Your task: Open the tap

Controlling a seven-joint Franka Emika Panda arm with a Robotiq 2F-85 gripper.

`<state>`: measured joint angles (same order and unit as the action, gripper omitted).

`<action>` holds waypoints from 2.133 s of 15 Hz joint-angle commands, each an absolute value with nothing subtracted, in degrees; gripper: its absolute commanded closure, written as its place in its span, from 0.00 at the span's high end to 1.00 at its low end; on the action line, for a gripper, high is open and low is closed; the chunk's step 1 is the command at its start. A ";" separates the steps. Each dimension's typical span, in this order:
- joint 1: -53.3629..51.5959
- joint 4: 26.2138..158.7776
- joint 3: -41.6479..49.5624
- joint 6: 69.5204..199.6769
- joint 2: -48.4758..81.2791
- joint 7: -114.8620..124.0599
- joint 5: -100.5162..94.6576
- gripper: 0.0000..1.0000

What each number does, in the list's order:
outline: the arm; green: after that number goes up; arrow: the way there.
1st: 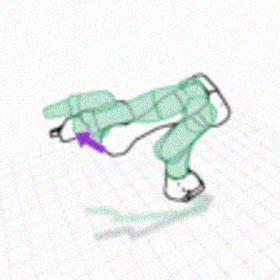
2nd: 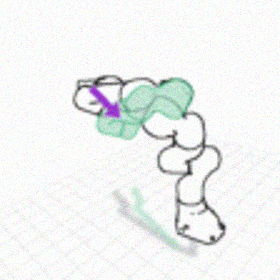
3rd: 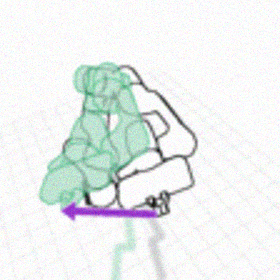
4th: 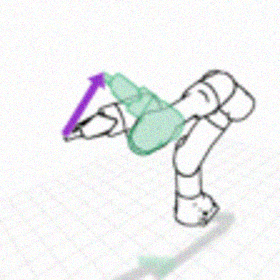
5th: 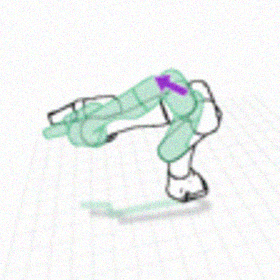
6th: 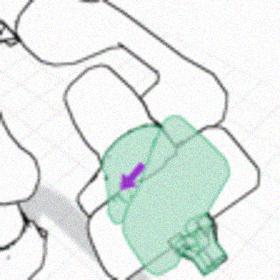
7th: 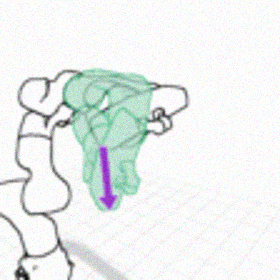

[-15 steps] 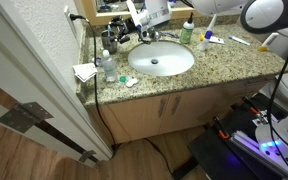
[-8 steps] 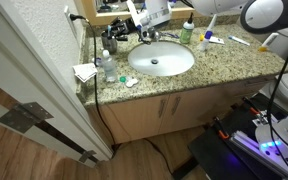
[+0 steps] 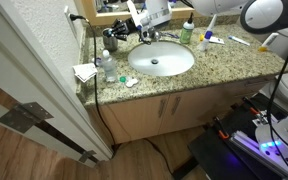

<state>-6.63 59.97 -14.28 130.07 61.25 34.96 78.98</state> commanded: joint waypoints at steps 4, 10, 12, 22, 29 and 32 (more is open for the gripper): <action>-6.38 60.42 -14.32 129.43 59.10 32.62 80.25 0.02; -5.55 62.01 -14.56 128.89 53.92 30.30 80.62 0.02; -5.45 64.39 -13.89 127.47 50.44 29.41 79.18 0.02; -6.21 86.89 -5.05 107.37 25.13 45.05 58.43 0.02; -5.62 106.43 -0.87 98.71 9.79 57.72 47.64 0.02; -5.51 102.95 -1.36 98.89 12.41 57.01 48.36 0.09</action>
